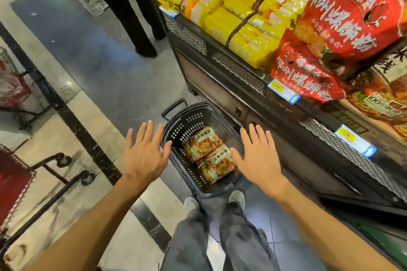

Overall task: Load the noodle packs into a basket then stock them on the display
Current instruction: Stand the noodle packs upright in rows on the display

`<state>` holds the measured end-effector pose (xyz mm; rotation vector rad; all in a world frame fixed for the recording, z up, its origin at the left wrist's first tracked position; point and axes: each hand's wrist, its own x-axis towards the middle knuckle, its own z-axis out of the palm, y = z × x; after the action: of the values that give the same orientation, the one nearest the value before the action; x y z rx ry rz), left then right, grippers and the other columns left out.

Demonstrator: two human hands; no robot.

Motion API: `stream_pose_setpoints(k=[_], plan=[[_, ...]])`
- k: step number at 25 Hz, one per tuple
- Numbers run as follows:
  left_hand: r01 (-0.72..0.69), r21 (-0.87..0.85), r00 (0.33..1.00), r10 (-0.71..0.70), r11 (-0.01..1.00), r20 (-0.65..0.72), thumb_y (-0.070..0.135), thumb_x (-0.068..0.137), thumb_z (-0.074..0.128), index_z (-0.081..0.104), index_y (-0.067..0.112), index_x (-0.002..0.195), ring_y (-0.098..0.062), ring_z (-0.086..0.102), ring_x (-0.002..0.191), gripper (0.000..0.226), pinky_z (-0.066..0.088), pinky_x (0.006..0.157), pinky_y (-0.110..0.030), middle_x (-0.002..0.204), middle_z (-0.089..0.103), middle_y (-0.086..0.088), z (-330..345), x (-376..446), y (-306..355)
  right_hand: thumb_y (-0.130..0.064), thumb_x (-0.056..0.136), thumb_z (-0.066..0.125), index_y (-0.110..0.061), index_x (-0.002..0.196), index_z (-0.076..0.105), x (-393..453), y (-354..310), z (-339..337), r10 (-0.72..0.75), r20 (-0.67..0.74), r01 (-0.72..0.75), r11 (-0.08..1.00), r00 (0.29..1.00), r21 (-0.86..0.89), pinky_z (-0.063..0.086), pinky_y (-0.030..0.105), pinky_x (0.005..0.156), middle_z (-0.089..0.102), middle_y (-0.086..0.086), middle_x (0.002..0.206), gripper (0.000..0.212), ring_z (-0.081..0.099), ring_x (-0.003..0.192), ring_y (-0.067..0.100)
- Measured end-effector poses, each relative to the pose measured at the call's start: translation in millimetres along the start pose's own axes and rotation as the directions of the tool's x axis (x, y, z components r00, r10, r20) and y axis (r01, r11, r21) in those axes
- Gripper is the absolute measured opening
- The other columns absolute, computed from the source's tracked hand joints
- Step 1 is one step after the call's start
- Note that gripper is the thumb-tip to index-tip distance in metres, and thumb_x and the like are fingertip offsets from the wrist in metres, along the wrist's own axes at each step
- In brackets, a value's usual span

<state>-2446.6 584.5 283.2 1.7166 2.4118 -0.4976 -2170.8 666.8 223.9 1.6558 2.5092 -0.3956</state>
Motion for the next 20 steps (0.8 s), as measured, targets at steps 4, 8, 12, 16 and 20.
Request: stream_pose_setpoints(k=[4, 8, 12, 16, 20], plan=[[-0.113, 0.063, 0.993, 0.110, 0.992, 0.048, 0.057, 0.103, 0.010, 0.019, 0.020, 0.161, -0.026, 0.014, 0.155, 0.069, 0.009, 0.125, -0.053, 0.167, 0.021, -0.009, 58, 61, 18, -0.059, 0.097, 0.023, -0.008, 0.150, 0.047, 22, 3, 56, 0.096, 0.082, -0.100, 0.994, 0.992, 0.047, 0.025, 0.051, 0.122, 0.045, 0.020, 0.154, 0.077, 0.039, 0.146, 0.036], [-0.274, 0.076, 0.956, 0.263, 0.959, 0.134, 0.058, 0.101, 0.008, 0.016, 0.020, 0.161, -0.026, 0.012, 0.156, 0.072, 0.006, 0.125, -0.052, 0.168, 0.016, -0.010, 138, 128, 39, -0.059, 0.095, 0.011, -0.009, 0.159, 0.026, 43, -3, 131, 0.168, 0.169, -0.183, 0.980, 0.971, 0.075, 0.011, 0.048, 0.126, 0.025, 0.018, 0.165, 0.082, 0.017, 0.155, 0.033], [-0.374, 0.100, 0.913, 0.347, 0.922, 0.216, 0.056, 0.102, 0.012, 0.009, 0.021, 0.162, -0.024, 0.006, 0.157, 0.070, 0.005, 0.126, -0.052, 0.169, 0.011, -0.008, 219, 191, 59, -0.053, 0.105, 0.026, -0.012, 0.162, 0.015, 73, -17, 218, 0.230, 0.269, -0.270, 0.955, 0.935, 0.121, 0.000, 0.045, 0.127, 0.010, 0.014, 0.169, 0.071, 0.005, 0.157, 0.029], [-0.449, 0.169, 0.864, 0.379, 0.877, 0.331, 0.053, 0.103, 0.011, 0.002, 0.019, 0.162, -0.024, 0.002, 0.157, 0.069, 0.003, 0.126, -0.052, 0.170, 0.003, -0.008, 342, 268, 75, -0.057, 0.103, 0.028, -0.010, 0.161, 0.016, 121, -31, 355, 0.293, 0.329, -0.348, 0.929, 0.898, 0.124, 0.005, 0.047, 0.127, 0.017, 0.016, 0.168, 0.075, 0.011, 0.156, 0.031], [-0.479, 0.173, 0.849, 0.404, 0.861, 0.341, 0.056, 0.103, 0.010, 0.005, 0.018, 0.162, -0.023, 0.003, 0.157, 0.071, 0.005, 0.126, -0.049, 0.170, 0.005, -0.008, 434, 324, 77, -0.062, 0.102, 0.018, -0.009, 0.161, 0.002, 152, -28, 462, 0.356, 0.416, -0.440, 0.890, 0.837, 0.122, 0.008, 0.048, 0.127, 0.006, 0.018, 0.169, 0.081, 0.006, 0.157, 0.032]])
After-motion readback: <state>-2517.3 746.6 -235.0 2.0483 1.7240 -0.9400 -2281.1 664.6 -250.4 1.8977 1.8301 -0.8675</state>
